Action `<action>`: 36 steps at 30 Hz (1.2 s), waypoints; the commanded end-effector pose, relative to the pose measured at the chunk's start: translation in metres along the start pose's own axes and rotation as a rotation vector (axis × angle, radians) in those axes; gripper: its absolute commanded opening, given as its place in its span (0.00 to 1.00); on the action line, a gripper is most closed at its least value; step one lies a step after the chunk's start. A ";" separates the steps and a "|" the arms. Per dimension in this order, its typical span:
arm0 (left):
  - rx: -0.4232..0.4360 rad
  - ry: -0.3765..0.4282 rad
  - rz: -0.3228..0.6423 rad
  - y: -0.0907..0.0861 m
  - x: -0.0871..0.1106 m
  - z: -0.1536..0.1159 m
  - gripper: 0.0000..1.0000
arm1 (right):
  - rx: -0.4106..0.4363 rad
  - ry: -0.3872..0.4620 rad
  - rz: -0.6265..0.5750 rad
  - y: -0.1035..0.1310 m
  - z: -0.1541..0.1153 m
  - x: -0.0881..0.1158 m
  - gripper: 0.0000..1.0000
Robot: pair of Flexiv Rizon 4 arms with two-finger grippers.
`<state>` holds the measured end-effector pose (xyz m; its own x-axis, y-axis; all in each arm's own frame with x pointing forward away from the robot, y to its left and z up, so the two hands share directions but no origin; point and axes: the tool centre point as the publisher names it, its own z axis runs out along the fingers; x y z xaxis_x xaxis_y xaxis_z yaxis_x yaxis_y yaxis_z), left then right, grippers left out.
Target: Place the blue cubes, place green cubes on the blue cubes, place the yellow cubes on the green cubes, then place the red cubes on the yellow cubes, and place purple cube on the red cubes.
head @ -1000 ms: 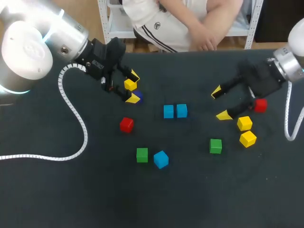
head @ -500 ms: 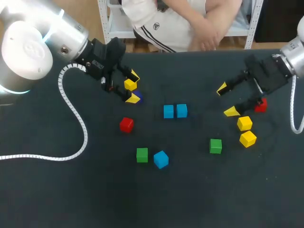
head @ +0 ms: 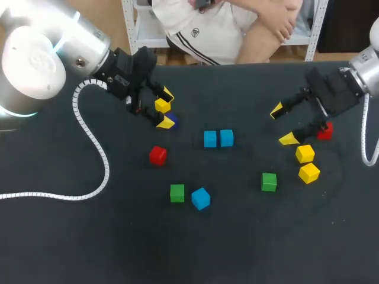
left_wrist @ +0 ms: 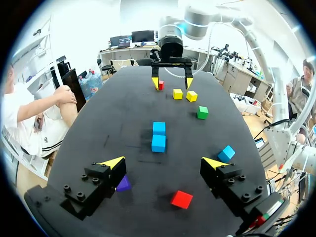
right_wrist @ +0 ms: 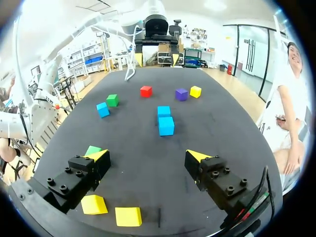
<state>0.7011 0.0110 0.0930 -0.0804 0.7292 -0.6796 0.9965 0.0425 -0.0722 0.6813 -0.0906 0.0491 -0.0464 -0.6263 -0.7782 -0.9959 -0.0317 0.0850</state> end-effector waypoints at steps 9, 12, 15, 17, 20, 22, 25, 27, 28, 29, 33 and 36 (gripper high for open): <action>-0.014 0.217 -0.172 -0.027 -0.024 0.042 1.00 | 0.001 -0.001 -0.001 0.000 0.000 0.000 1.00; -0.064 0.188 -0.209 -0.058 -0.026 0.041 1.00 | 0.001 -0.001 -0.001 0.000 0.000 0.000 1.00; -0.096 0.221 -0.219 -0.094 -0.027 0.040 1.00 | 0.001 -0.001 -0.001 0.000 0.000 0.000 1.00; -0.100 0.249 -0.218 -0.120 -0.027 0.040 1.00 | 0.001 -0.001 -0.001 0.000 0.000 0.000 1.00; -0.120 0.254 -0.250 -0.154 -0.026 0.040 1.00 | 0.001 -0.001 -0.001 0.000 0.000 0.000 1.00; -0.137 0.249 -0.271 -0.172 -0.027 0.043 1.00 | 0.001 -0.001 -0.001 0.000 0.000 0.000 1.00; -0.129 0.272 -0.319 -0.191 -0.028 0.052 1.00 | 0.001 -0.001 -0.001 0.000 0.000 0.000 1.00; -0.105 0.284 -0.349 -0.202 -0.024 0.062 1.00 | 0.001 -0.001 -0.001 0.000 0.000 0.000 1.00; -0.089 0.271 -0.368 -0.207 -0.020 0.066 1.00 | 0.001 -0.001 -0.001 0.000 0.000 0.000 1.00; -0.087 0.247 -0.392 -0.212 -0.016 0.070 1.00 | 0.001 -0.001 -0.001 0.000 0.000 0.000 1.00; -0.088 0.226 -0.452 -0.229 -0.008 0.082 1.00 | 0.001 -0.001 -0.001 0.000 0.000 0.000 1.00; -0.131 0.262 -0.468 -0.236 -0.008 0.077 1.00 | 0.001 -0.001 -0.001 0.000 0.000 0.000 1.00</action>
<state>0.4742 -0.0614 0.0557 -0.5189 0.7637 -0.3841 0.8541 0.4447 -0.2697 0.6814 -0.0902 0.0492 -0.0467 -0.6268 -0.7778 -0.9959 -0.0314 0.0851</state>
